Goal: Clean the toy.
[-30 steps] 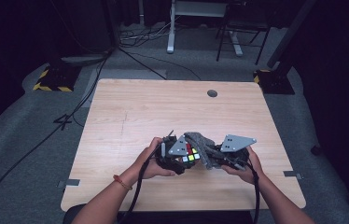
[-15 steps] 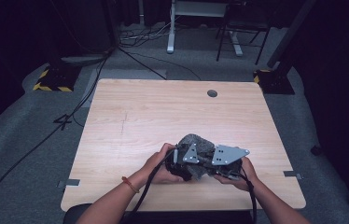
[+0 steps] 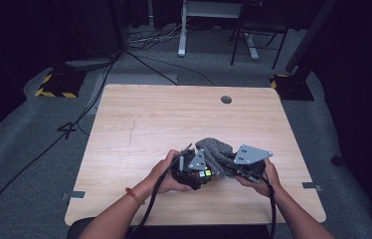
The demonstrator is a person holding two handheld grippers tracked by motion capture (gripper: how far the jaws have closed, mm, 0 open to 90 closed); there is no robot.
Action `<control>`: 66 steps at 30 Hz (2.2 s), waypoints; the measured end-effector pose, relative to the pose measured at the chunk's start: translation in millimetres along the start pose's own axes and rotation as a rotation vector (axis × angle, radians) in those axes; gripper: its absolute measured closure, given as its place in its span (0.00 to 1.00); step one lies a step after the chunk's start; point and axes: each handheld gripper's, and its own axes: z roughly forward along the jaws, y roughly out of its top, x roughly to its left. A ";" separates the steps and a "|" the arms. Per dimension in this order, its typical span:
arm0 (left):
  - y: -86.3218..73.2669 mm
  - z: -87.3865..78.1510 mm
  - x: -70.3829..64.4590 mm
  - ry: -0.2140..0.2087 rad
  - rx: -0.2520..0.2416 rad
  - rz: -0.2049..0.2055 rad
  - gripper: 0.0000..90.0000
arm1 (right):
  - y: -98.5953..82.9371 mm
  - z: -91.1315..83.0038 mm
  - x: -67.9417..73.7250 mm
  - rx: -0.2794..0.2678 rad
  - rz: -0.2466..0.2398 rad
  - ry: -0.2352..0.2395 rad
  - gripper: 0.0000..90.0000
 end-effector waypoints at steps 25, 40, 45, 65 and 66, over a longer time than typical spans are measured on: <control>-4.4 -0.6 0.2 0.008 -0.046 0.001 0.37 | 3.9 -3.9 9.6 -0.138 0.075 0.188 0.87; -4.7 -17.6 7.9 0.043 -0.086 -0.022 0.37 | -12.0 7.9 -4.8 -0.024 0.104 0.115 0.87; -7.7 -19.0 9.4 0.044 -0.078 -0.026 0.37 | -7.6 6.5 1.2 -0.040 0.089 0.143 0.87; -3.2 -24.7 6.5 0.057 -0.111 -0.014 0.37 | -11.5 8.4 -2.8 -0.018 0.092 0.102 0.87; -3.2 -24.7 6.5 0.057 -0.111 -0.014 0.37 | -10.9 8.3 -2.1 -0.021 0.091 0.102 0.87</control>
